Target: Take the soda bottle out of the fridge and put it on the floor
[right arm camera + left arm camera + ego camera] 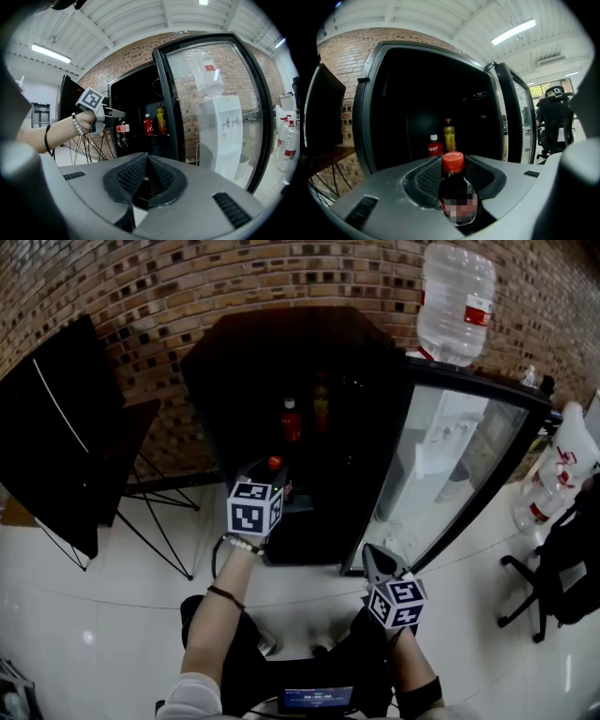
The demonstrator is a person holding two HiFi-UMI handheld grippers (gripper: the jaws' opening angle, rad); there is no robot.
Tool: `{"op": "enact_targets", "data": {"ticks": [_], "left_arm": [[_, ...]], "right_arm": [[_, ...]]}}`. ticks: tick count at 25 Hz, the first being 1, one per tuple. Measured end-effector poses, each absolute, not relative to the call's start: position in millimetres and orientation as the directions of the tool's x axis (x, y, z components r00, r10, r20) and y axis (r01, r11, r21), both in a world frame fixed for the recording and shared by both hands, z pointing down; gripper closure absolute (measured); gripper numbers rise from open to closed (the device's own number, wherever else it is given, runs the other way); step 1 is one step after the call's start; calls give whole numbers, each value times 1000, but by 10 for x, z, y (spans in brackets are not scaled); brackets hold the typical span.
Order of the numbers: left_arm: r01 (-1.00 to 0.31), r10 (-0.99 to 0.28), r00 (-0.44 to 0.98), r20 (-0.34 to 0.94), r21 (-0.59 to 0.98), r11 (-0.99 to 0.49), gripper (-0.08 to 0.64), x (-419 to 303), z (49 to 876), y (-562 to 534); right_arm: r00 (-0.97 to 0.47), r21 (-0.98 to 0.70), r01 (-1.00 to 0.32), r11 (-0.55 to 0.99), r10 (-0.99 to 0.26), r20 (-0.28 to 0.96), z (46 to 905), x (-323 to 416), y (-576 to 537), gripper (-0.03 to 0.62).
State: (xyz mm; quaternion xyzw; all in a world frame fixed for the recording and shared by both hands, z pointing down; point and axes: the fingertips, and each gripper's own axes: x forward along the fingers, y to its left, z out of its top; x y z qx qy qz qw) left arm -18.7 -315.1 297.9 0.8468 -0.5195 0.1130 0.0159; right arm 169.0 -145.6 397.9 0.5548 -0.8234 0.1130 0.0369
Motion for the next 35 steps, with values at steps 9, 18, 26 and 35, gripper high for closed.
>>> {"op": "enact_targets", "data": {"ticks": [9, 18, 26, 35], "left_arm": [[-880, -829, 447, 335, 0, -475, 413, -266, 4311, -2436], [-906, -786, 401, 471, 78, -416, 414, -475, 5685, -2230], [-932, -726, 334, 601, 93, -351, 416, -605, 6963, -2098], [-961, -664, 260, 701, 121, -249, 417, -745, 8174, -2080]], "right_arm": [[-420, -134, -907, 399, -879, 225, 4112, 1518, -1408, 578], [-420, -138, -908, 396, -859, 293, 4392, 1407, -1547, 578], [-432, -148, -901, 407, -821, 373, 4708, 1319, -1578, 578], [-420, -170, -905, 389, -765, 487, 5202, 1317, -1653, 578]]}}
